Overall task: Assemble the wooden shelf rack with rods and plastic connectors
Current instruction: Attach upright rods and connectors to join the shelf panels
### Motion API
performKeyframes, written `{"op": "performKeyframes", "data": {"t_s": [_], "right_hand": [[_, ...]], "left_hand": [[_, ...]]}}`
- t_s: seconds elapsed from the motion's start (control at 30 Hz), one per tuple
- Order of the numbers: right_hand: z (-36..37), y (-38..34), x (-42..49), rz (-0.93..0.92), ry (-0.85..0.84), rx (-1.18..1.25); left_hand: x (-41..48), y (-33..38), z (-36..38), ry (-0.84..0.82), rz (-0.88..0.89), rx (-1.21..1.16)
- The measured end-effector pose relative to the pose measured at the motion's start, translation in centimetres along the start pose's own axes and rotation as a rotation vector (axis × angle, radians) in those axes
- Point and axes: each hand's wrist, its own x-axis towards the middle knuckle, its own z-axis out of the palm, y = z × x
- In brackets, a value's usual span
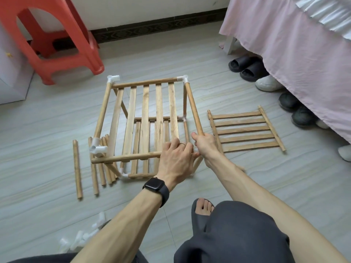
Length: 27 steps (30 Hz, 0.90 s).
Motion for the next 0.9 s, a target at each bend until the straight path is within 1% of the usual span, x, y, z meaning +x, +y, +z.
{"op": "performKeyframes", "data": {"t_s": [0.23, 0.33, 0.4, 0.47, 0.6, 0.8, 0.83, 0.9], "right_hand": [[0.2, -0.1, 0.1, 0.011, 0.028, -0.007], [0.3, -0.2, 0.2, 0.014, 0.041, 0.009], [0.5, -0.3, 0.2, 0.017, 0.049, 0.014], [0.7, -0.4, 0.4, 0.017, 0.055, 0.011], [1.1, -0.4, 0.3, 0.005, 0.052, -0.015], [0.5, -0.6, -0.2, -0.02, -0.011, -0.01], [0.3, -0.6, -0.3, -0.031, -0.024, -0.022], [0.2, -0.5, -0.5, -0.061, -0.049, -0.059]], "left_hand": [[0.1, -0.7, 1.1, 0.091, 0.074, 0.07], [0.2, -0.3, 1.4, 0.157, 0.082, 0.071], [0.3, -0.3, 1.5, 0.162, 0.085, 0.08], [0.4, -0.6, 1.6, 0.126, 0.094, 0.125], [0.2, -1.6, 1.3, -0.021, 0.13, 0.202], [0.7, -3.8, -0.3, -0.12, 0.237, 0.098], [0.2, -4.7, -0.5, -0.144, 0.231, 0.105], [-1.0, -7.0, -0.8, -0.217, 0.143, 0.168]]}}
